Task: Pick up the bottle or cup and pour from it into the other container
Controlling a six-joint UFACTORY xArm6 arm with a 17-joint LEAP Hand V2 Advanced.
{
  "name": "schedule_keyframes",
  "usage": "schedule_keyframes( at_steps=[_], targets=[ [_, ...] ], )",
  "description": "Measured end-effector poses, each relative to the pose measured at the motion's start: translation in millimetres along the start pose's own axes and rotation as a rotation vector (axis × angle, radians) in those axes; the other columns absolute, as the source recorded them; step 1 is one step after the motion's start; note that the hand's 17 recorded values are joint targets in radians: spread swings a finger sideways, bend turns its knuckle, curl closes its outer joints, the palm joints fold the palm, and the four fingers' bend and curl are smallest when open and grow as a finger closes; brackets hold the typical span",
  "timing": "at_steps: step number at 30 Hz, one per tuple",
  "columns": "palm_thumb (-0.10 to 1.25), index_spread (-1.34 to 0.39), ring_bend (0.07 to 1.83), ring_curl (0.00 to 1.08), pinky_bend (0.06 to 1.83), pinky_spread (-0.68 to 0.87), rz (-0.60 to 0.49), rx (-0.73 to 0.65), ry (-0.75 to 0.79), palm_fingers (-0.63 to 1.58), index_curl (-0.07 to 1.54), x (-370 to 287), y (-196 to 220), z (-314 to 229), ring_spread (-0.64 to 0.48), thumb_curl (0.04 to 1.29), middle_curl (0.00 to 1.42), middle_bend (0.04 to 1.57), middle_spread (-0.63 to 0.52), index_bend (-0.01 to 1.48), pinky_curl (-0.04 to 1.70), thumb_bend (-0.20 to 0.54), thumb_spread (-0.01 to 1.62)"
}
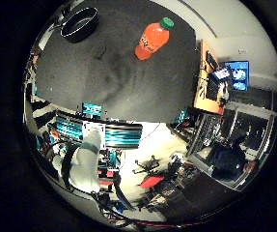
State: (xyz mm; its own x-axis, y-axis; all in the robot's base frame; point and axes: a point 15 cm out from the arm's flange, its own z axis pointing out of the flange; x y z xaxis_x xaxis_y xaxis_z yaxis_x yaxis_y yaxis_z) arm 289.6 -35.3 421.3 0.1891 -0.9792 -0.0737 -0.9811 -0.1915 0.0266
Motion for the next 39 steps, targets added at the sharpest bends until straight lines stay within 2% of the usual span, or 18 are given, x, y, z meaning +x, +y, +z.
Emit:
schedule_keyframes(
  at_steps=[6, 11, 14, 19, 22, 28, 39],
  targets=[
    [0.84, -0.38, 0.18, 0.13, 0.39, 0.45, -0.085, -0.017, 0.004, 0.28, 0.40, -2.1, 13.5, -5.0, 0.19, 0.37, 0.35, 0.20, -0.03, 0.20, 0.07, -0.025, 1.09],
    [0.65, -0.36, 0.20, 0.16, 0.46, 0.43, -0.023, 0.070, 0.031, 0.25, 0.36, 30.2, 21.1, -25.0, 0.19, 0.33, 0.35, 0.20, -0.02, 0.16, 0.09, -0.040, 1.10],
    [0.54, -0.35, 0.20, 0.18, 0.49, 0.43, 0.033, 0.154, 0.028, 0.24, 0.33, 56.6, 21.3, -38.2, 0.19, 0.30, 0.35, 0.20, -0.01, 0.15, 0.09, -0.039, 1.10],
    [0.43, -0.34, 0.23, 0.20, 0.57, 0.44, 0.101, 0.345, -0.073, 0.23, 0.30, 79.5, 9.2, -56.7, 0.19, 0.27, 0.35, 0.20, 0.00, 0.14, 0.10, -0.038, 1.07],
    [0.34, -0.34, 0.29, 0.23, 0.69, 0.45, 0.096, 0.439, -0.131, 0.19, 0.26, 93.3, -3.4, -61.7, 0.19, 0.26, 0.35, 0.20, 0.04, 0.12, 0.11, -0.038, 1.02],
    [0.27, -0.34, 0.36, 0.25, 0.77, 0.45, 0.175, 0.541, -0.199, 0.15, 0.24, 146.6, -16.1, -61.0, 0.20, 0.27, 0.35, 0.23, 0.07, 0.15, 0.10, -0.035, 0.94],
    [0.26, -0.31, 0.41, 0.26, 0.85, 0.45, 0.294, 0.669, -0.377, 0.13, 0.25, 214.0, -21.9, -35.1, 0.19, 0.29, 0.35, 0.27, 0.08, 0.15, 0.06, -0.030, 0.93]
  ],
)
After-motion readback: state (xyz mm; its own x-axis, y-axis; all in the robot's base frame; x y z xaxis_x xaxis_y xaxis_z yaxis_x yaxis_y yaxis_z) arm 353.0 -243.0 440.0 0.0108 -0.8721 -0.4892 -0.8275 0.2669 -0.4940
